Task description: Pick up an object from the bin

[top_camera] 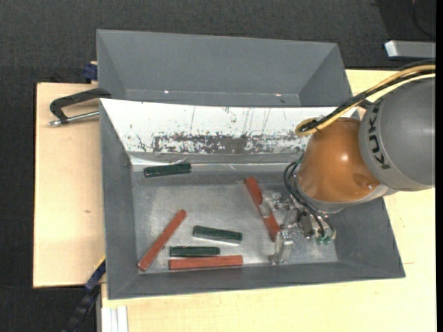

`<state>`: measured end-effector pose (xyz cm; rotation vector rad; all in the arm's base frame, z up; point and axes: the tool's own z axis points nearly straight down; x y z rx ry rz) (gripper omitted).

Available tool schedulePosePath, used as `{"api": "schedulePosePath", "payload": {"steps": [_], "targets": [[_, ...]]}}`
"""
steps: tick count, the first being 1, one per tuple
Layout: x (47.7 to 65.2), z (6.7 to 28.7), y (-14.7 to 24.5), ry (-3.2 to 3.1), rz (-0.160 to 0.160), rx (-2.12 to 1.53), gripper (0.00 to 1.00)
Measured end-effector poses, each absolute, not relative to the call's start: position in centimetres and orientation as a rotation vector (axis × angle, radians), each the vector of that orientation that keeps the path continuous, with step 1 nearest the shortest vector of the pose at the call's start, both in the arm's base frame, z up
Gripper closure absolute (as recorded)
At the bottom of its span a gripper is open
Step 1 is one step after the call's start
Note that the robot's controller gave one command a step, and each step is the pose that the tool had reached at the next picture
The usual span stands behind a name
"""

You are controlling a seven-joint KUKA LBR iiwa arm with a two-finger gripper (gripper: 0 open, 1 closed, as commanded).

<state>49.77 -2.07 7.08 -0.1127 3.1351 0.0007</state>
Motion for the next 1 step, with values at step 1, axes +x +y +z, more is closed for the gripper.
{"api": "schedulePosePath", "payload": {"steps": [1], "targets": [[50.96, 7.05, 5.55, 3.133, 0.003, 0.16, 1.0]]}}
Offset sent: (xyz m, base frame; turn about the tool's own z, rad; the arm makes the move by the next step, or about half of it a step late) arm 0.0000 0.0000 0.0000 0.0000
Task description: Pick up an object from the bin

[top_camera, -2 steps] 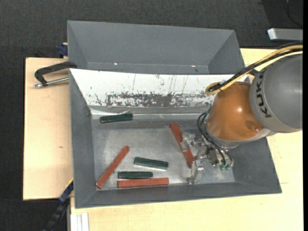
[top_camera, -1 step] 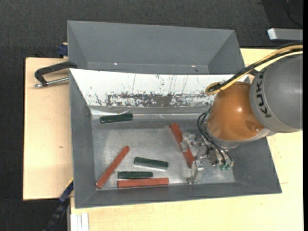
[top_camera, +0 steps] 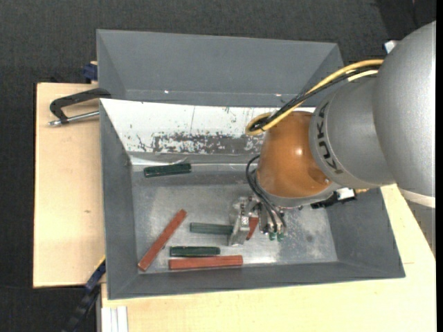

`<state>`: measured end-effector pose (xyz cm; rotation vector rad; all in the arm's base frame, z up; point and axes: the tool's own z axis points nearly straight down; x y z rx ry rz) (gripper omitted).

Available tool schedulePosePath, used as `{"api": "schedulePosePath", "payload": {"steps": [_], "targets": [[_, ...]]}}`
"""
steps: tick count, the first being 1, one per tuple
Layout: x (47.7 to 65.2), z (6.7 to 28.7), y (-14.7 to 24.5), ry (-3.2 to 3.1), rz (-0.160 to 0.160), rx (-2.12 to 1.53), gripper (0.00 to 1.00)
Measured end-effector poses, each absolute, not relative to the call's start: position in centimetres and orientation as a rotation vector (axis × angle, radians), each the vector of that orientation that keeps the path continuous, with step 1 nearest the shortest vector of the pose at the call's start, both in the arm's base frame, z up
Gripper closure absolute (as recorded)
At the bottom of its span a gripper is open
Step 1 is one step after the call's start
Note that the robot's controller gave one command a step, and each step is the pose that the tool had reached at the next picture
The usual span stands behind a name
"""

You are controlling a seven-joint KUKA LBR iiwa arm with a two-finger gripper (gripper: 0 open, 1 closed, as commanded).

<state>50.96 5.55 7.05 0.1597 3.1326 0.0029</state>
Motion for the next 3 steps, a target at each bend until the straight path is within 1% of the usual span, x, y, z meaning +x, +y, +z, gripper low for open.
{"api": "schedulePosePath", "payload": {"steps": [1, 2, 3], "targets": [[51.0, 7.0, 5.5, 3.133, 0.003, 0.16, 1.0], [52.1, 17.1, 3.7, 3.135, 0.002, 0.111, 1.0], [52.1, 17.1, 3.7, 3.135, 0.002, 0.111, 1.0]]}}
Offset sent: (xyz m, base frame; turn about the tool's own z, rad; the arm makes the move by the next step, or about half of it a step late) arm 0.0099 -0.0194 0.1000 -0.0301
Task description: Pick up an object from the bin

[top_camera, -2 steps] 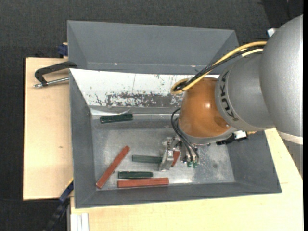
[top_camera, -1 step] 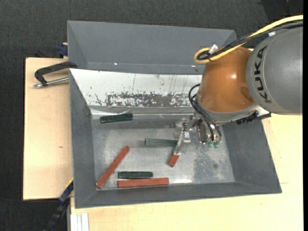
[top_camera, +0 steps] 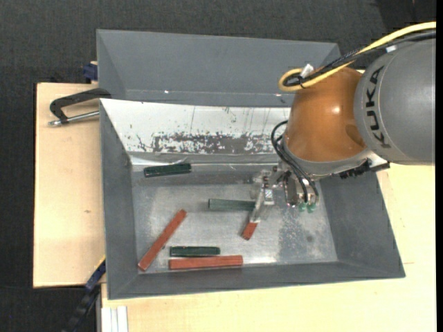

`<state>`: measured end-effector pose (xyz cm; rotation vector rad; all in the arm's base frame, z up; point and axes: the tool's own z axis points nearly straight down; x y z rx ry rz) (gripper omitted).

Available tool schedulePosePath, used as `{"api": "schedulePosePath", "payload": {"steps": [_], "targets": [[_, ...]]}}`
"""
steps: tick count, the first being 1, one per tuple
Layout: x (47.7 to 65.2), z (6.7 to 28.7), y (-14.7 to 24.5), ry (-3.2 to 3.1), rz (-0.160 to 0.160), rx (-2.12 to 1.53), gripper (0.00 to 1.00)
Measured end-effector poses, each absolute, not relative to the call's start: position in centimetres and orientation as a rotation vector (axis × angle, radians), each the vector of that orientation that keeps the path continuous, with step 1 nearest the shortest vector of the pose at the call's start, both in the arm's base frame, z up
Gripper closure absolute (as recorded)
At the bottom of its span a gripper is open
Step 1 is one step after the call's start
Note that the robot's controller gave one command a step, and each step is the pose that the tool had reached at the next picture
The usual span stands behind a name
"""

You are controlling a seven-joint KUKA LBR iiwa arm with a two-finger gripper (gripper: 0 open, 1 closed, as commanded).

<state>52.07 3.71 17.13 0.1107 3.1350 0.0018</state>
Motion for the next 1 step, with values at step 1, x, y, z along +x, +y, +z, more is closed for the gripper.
{"api": "schedulePosePath", "payload": {"steps": [1], "targets": [[55.39, 23.3, 4.61, 3.134, 0.002, 0.111, 1.0]]}}
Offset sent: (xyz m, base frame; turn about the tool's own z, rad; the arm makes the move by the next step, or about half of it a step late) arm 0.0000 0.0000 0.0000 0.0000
